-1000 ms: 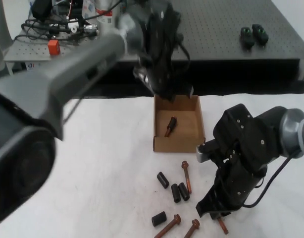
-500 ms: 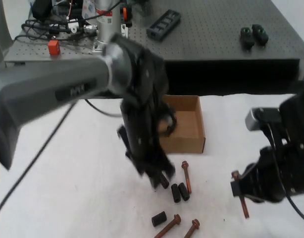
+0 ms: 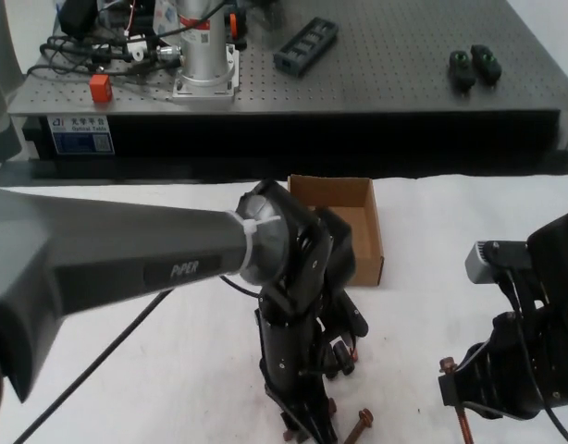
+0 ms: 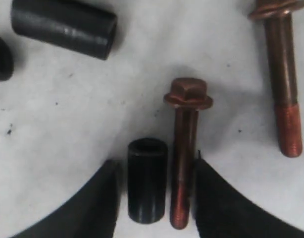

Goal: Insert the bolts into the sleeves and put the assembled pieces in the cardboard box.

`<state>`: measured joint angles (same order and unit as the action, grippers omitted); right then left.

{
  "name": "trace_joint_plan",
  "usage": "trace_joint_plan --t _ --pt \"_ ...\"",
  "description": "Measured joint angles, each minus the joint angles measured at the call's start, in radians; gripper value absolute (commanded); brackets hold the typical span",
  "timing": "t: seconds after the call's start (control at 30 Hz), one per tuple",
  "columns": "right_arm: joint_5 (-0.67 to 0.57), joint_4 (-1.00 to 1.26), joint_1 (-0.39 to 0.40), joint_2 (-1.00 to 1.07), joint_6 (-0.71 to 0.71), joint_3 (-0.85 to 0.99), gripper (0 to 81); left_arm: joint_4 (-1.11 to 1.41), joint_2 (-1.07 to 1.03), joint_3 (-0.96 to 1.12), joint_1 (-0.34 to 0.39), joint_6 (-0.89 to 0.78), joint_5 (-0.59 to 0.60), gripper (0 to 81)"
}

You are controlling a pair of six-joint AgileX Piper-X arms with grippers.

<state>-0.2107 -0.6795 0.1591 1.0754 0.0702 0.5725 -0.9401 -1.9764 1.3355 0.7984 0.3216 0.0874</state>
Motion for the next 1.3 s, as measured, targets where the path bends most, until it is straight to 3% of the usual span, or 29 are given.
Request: trace_joint_plan --t 0.3,0.5,0.77,1.3 --pt "0.0 0.0 0.0 0.0 0.0 0.0 2.2 0.042 0.008 -0.017 0.0 0.001 -0.011 0.1" --pt "0.0 0.0 0.0 0.0 0.0 0.0 2.2 0.057 0.026 -0.023 0.0 -0.039 -0.012 0.9" --pt "0.0 0.0 0.0 0.0 0.0 0.0 2.2 0.082 0.084 -0.023 0.0 -0.05 0.028 30.5" --pt "-0.022 0.0 0.0 0.0 0.0 0.0 2.2 0.163 0.053 -0.023 0.0 -0.05 0.027 23.2"
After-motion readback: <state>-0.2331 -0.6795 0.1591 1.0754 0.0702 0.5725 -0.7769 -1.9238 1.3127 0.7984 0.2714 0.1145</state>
